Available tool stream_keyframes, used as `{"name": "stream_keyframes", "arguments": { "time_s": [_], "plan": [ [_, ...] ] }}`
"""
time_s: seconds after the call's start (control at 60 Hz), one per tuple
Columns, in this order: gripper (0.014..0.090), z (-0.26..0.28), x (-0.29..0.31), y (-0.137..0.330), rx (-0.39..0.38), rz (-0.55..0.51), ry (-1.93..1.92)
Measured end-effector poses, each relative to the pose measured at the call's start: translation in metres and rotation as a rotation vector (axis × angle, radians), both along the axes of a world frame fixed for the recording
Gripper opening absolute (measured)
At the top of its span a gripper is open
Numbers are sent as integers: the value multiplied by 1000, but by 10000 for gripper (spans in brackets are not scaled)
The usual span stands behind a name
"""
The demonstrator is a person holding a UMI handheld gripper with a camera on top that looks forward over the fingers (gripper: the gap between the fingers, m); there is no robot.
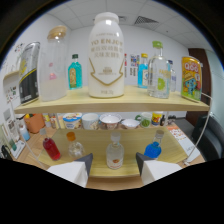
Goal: Make me a cup of Mojito.
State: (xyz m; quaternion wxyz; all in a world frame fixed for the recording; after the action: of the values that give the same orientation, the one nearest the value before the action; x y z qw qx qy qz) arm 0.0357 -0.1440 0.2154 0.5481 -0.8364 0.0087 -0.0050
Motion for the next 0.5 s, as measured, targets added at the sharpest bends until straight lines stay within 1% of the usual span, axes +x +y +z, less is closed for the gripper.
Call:
{"name": "stream_keyframes", "arguments": {
  "time_s": [0.167,0.267,0.317,0.5],
  "plan": [
    [585,-25,3,29,-55,2,-7],
    [454,-34,2,38,-63,5,-10],
    [370,-36,4,40,-66,-3,-4],
    [355,-37,3,40,-69,-15,24]
  ]
}}
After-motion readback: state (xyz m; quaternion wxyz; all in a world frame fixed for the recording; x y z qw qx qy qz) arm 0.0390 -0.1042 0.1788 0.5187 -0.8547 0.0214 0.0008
